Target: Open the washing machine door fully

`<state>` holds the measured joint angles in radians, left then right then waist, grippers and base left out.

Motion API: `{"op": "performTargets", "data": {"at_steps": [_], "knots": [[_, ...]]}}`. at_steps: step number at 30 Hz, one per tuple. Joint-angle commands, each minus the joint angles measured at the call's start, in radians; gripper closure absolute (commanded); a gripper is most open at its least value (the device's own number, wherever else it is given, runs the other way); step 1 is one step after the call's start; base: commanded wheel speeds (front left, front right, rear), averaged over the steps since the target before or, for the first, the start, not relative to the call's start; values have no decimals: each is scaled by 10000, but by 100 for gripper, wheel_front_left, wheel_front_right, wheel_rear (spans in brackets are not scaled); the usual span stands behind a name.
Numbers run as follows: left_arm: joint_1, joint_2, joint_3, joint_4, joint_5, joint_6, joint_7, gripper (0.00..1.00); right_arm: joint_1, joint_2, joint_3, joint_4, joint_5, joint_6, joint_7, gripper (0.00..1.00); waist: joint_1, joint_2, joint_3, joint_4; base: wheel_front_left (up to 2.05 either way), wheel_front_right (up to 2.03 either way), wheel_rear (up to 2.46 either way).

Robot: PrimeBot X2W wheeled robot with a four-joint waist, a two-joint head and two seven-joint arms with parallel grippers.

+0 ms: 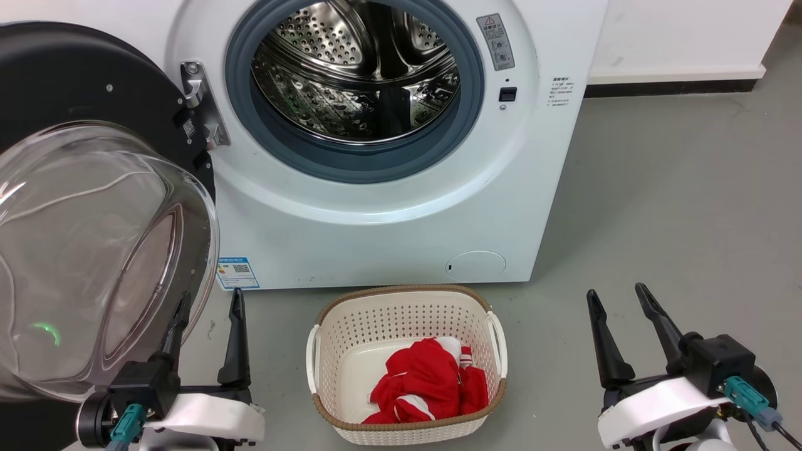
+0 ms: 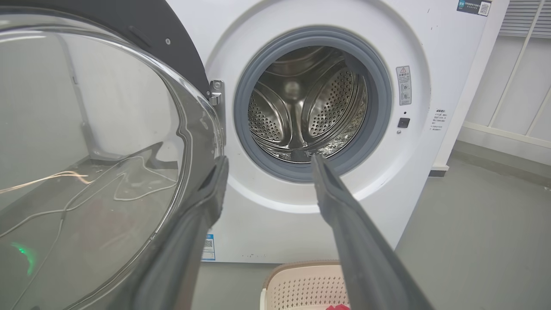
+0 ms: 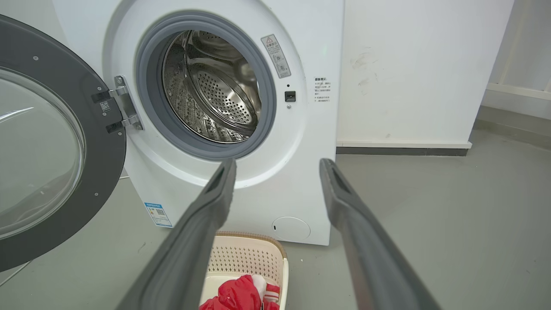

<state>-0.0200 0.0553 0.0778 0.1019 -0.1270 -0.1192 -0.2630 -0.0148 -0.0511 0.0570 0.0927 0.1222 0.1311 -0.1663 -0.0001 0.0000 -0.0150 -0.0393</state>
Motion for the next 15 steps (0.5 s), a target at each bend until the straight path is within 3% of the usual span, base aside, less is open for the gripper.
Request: {"op": "performTargets", "data": {"at_steps": [1, 15], "knots": [[-35, -15, -1, 21, -50, 31, -26, 0, 24, 18, 12, 13, 0, -7, 26, 0, 1, 0, 27, 8, 0, 0, 0], [-30, -32, 28, 134, -56, 18, -26, 0, -83, 18, 16, 169, 76, -7, -77, 0, 1, 0, 118, 115, 0, 0, 0]]}}
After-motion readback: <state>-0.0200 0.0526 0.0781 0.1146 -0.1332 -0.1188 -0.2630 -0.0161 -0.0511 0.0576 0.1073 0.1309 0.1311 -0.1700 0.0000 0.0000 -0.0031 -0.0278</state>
